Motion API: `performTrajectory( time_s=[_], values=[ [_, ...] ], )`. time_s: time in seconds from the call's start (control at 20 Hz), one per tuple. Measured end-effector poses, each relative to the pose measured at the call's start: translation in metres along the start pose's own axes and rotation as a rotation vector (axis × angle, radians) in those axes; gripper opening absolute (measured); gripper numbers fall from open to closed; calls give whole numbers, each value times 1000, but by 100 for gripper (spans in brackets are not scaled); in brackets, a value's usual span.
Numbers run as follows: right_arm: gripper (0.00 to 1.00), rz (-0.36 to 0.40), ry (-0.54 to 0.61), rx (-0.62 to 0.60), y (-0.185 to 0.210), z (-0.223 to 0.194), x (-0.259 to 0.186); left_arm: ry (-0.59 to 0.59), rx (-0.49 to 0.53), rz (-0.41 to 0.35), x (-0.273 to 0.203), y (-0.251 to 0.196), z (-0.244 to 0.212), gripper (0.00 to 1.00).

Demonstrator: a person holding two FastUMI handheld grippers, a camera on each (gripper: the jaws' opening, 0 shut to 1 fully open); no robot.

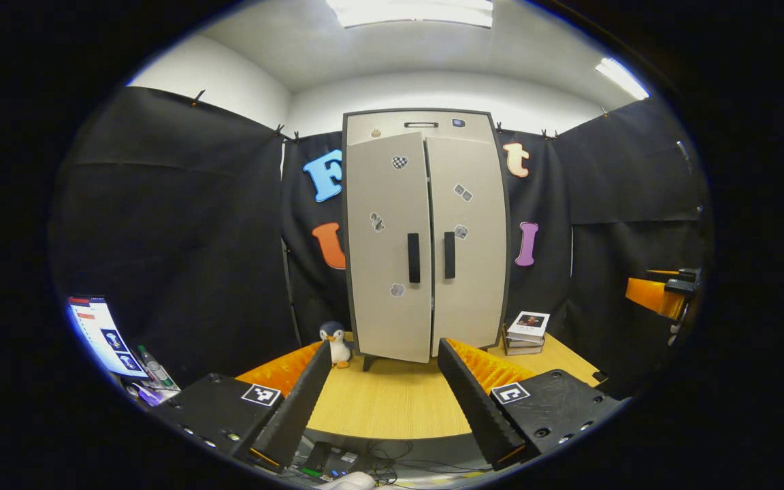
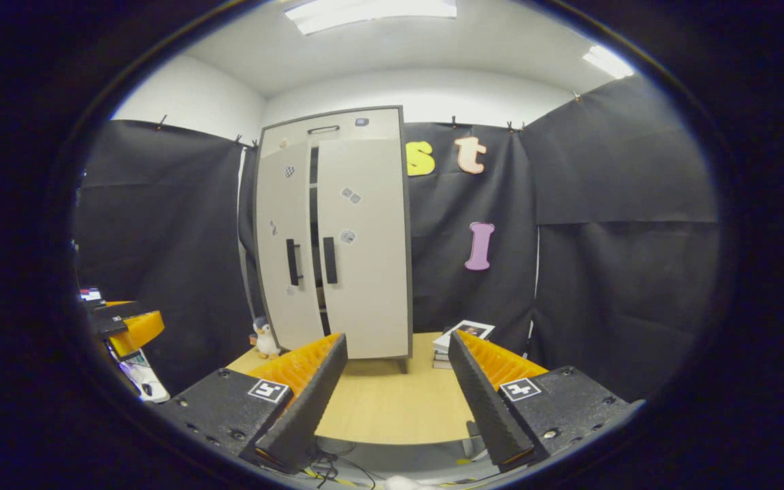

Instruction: Grab one shoe with the right hand and put it into the shoe cabinet, grab the other shoe with the left hand and put it into the shoe cabinet; then close the right door with the right hand and the left door with the left hand.

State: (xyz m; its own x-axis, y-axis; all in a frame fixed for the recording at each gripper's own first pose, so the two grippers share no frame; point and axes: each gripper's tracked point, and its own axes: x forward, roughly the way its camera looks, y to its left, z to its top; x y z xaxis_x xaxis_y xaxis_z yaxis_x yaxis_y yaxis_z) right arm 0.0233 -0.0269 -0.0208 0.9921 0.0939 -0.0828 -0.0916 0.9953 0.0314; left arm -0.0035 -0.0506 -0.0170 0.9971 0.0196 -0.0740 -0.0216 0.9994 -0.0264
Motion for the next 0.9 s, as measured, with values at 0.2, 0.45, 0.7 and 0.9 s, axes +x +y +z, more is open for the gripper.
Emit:
performTrajectory(
  time_s=[0.2,0.45,0.7,0.9],
  values=[
    [98,-9,-10,-2,18,0,-10,-30,-13,-26,-3,10,8,96],
    [98,-18,-22,-10,30,2,-16,-35,3,-58,-2,13,9,100],
    [98,-35,-35,-6,33,6,-15,-34,10,-78,2,16,10,96],
    [96,-47,-34,-9,37,6,-15,-40,0,-84,3,21,11,96]
  ],
)
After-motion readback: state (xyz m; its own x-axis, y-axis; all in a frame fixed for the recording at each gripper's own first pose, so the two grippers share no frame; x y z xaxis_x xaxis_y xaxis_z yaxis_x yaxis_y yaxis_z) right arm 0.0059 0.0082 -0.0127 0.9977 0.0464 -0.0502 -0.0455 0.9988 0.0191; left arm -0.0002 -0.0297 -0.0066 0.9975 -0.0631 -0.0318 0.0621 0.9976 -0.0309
